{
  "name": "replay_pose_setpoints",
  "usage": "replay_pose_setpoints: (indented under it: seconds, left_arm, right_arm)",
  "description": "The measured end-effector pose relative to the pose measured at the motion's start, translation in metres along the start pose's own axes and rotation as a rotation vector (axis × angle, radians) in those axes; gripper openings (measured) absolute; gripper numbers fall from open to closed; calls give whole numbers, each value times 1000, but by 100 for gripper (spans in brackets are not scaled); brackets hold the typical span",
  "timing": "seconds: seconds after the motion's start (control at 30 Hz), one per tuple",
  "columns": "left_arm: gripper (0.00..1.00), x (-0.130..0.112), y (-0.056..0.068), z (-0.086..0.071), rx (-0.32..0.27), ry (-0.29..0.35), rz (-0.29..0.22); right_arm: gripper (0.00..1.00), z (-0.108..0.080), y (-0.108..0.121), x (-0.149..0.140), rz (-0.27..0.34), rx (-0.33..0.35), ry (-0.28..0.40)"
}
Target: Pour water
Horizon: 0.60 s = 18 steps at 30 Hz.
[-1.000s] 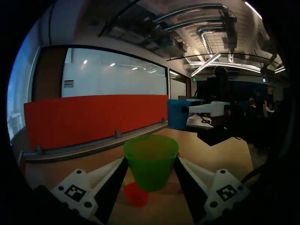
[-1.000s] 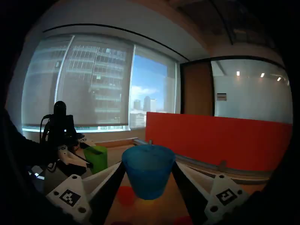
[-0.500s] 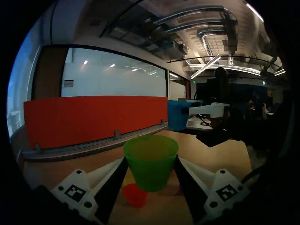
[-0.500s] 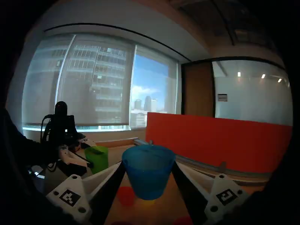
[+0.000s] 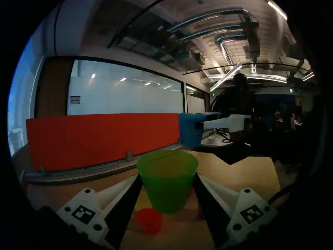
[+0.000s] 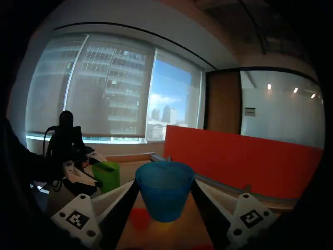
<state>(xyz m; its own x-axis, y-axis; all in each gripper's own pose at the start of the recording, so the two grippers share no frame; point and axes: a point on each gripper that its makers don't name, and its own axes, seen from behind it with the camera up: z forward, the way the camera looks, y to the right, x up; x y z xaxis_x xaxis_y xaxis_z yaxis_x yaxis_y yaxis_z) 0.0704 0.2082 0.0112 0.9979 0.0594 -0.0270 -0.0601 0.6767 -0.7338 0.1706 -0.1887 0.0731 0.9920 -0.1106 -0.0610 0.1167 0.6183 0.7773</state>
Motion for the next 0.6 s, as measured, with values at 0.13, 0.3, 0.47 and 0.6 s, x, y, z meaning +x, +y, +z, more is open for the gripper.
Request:
replay_pose_setpoints:
  seconds: [0.13,0.3,0.47,0.6]
  left_arm:
    - [83,1,4,-1,-4,2,1]
    - [83,0,10,-2,-14,-1,0]
    - [83,-2,15,-1,-24,-8,3]
    - [83,-5,19,1,-33,-15,1]
  right_arm:
    - [89,3,-2,3,-21,4,-4]
    - [89,6,-4,7,-47,9,-7]
    - [89,9,-6,10,-64,19,-9]
    - [89,11,-6,12,-84,22,-10]
